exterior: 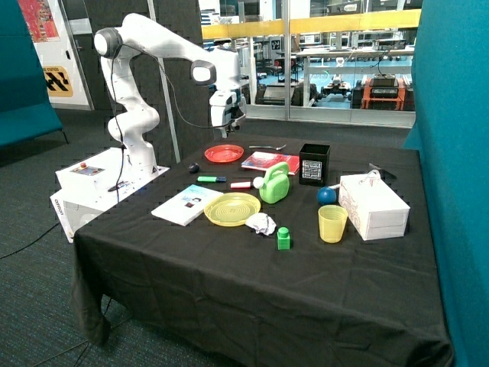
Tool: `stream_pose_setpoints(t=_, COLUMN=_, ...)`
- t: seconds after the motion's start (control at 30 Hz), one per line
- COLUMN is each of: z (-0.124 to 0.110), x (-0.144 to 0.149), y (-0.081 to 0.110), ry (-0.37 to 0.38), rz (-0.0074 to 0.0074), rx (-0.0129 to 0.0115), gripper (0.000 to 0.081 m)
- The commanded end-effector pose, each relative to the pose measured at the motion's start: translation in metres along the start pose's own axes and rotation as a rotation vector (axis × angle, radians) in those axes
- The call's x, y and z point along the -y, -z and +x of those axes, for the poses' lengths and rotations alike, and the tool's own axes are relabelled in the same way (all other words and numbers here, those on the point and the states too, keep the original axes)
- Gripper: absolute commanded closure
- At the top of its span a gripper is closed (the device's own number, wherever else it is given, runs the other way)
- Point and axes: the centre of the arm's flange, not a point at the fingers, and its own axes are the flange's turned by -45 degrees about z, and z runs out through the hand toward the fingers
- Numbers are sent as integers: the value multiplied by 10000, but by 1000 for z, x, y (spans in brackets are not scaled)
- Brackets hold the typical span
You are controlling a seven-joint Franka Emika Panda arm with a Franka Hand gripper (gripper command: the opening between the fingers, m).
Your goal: Put a highlighter on each book
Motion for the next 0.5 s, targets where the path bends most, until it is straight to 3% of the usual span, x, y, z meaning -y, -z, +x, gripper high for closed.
stream_pose_setpoints(t=0.0, z=5, x=0, y=-1, ry=1355, rz=68, rx=107, gripper=0)
stream_pose_setpoints(t=0.07, z=1, x=-1, y=-4, ry=1444, rz=68, rx=107, gripper=0)
stream_pose_setpoints(t=0.13, z=0, x=-2, y=-6, ry=1374, rz=68, rx=107, gripper=429)
stream_pose_setpoints(t=0.17, z=-1, x=-3, y=-7, ry=1421, rz=68, rx=107, gripper=536)
stream_pose_setpoints(t=0.2, z=-2, x=-3, y=-8, ry=1411, rz=68, rx=107, gripper=590)
stream_pose_setpoints(t=0.3, z=-2, x=-7, y=-11, ry=1222, rz=67, rx=108, gripper=635)
stream_pose_setpoints(t=0.47, z=-1, x=-15, y=-17, ry=1106, rz=66, rx=108, gripper=634)
